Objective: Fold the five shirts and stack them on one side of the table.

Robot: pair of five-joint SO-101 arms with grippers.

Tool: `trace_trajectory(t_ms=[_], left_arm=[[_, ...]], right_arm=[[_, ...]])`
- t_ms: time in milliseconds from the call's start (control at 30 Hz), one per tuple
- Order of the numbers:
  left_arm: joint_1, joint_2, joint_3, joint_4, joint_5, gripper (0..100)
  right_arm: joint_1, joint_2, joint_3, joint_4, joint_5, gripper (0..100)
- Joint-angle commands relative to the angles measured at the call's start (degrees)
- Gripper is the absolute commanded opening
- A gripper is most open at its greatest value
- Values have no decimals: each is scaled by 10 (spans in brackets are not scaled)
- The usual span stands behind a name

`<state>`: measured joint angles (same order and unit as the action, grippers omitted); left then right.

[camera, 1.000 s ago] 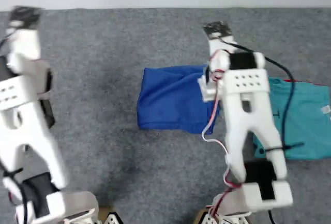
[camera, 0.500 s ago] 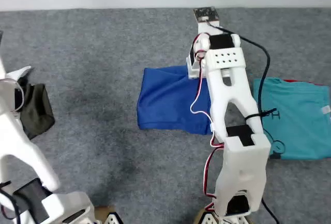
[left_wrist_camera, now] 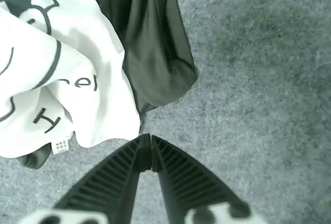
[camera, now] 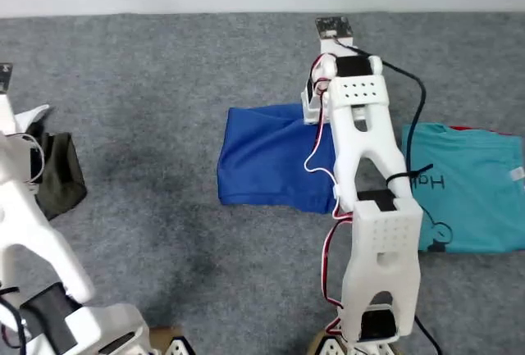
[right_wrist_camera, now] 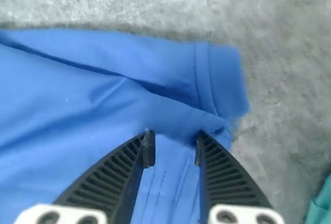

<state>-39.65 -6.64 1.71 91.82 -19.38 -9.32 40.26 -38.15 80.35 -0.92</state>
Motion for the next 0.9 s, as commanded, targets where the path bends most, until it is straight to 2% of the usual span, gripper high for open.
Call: trace_trajectory(t_ms=[0,233,300,367,433,633,867], left_arm=[[2,-26,-2,-11,-5,5],[2,-26,-2,-11,-5,5],[2,-26,-2,-11,-5,5],[2,-26,-2,-11,-5,5],[2,-26,-2,-11,-5,5],[2,-26,-2,-11,-5,5],[2,-26,-2,-11,-6,5]], right_arm=[[7,5,-29,-31,-3,147],[6,35,-30,-58,-3,130],[7,36,-30,-58,0,63],[7,36,-30,-59,35,2],[7,35,-30,-57,72,19],[18,18,-62,-39,84,10],[34,9,-124,-42,144,10]])
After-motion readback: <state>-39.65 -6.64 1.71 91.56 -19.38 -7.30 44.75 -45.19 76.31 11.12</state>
